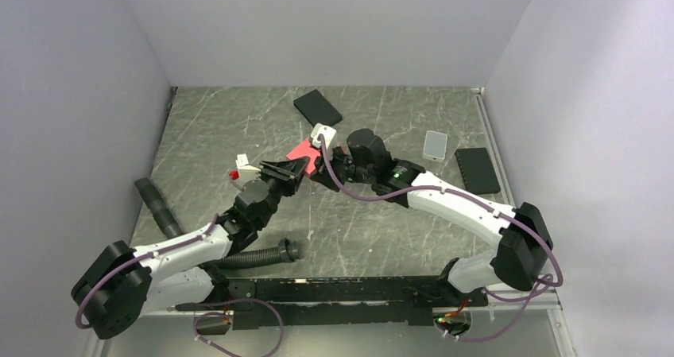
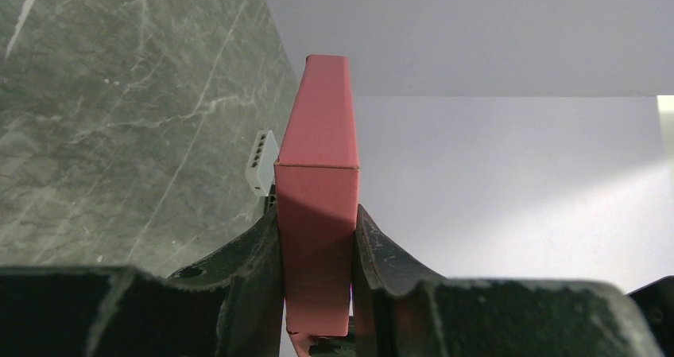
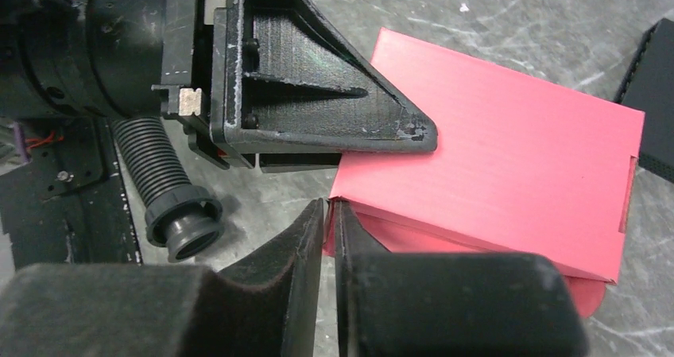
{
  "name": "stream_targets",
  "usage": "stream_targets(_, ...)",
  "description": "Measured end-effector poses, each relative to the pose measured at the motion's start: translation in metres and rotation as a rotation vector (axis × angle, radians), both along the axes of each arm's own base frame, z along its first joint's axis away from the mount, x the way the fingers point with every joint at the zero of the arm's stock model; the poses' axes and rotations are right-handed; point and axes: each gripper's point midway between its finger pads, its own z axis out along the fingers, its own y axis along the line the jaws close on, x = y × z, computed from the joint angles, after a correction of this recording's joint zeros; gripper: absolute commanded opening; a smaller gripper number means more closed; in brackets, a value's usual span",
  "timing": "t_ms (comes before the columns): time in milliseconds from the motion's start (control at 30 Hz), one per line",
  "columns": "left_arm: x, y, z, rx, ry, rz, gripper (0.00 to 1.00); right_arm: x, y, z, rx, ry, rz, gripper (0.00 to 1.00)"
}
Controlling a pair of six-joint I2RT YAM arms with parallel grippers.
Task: Fold the paper box
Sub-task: Close the paper box.
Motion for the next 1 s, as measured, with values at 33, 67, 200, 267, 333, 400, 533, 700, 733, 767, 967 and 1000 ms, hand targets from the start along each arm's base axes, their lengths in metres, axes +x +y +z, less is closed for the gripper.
stream_targets(33, 0.000, 0.001, 0.003, -0.006, -0.005, 0.003, 0.00, -0.001, 0.001, 0.003, 0.006, -0.002, 0.008, 0.18)
stream_targets(67, -0.001, 0.002, 0.006, -0.014, -0.011, 0.003, 0.00, -0.002, 0.001, 0.006, 0.012, -0.002, 0.018, 0.19)
stream_targets(200, -0.003, 0.001, 0.011, -0.030, -0.019, 0.001, 0.00, -0.005, 0.000, 0.015, 0.025, -0.004, 0.045, 0.22)
stream_targets(267, -0.003, 0.000, 0.010, -0.029, -0.017, -0.003, 0.00, -0.005, -0.001, 0.020, 0.036, -0.011, 0.054, 0.24)
stream_targets(333, -0.005, -0.002, 0.010, -0.029, -0.017, -0.012, 0.00, -0.004, -0.004, 0.028, 0.047, -0.019, 0.063, 0.26)
stream_targets(400, -0.005, -0.002, 0.010, -0.029, -0.017, -0.017, 0.00, -0.003, -0.009, 0.036, 0.060, -0.030, 0.069, 0.28)
stream_targets(533, -0.006, -0.003, 0.010, -0.029, -0.016, -0.018, 0.00, -0.003, -0.021, 0.054, 0.081, -0.068, 0.102, 0.37)
stream_targets(700, -0.007, -0.004, 0.010, -0.029, -0.016, -0.029, 0.00, -0.009, -0.038, 0.063, 0.049, -0.189, 0.216, 0.57)
stream_targets(733, -0.007, -0.005, 0.010, -0.030, -0.016, -0.034, 0.00, -0.011, -0.042, 0.063, 0.031, -0.223, 0.247, 0.61)
stream_targets(767, -0.007, -0.005, 0.010, -0.030, -0.016, -0.036, 0.00, -0.013, -0.046, 0.061, 0.008, -0.266, 0.286, 0.63)
stream_targets(967, -0.010, -0.008, 0.012, -0.035, -0.019, -0.056, 0.00, -0.016, -0.072, 0.037, -0.124, -0.463, 0.417, 0.70)
stream_targets(1000, -0.011, -0.008, 0.013, -0.036, -0.021, -0.061, 0.00, -0.014, -0.076, 0.031, -0.149, -0.489, 0.429, 0.70)
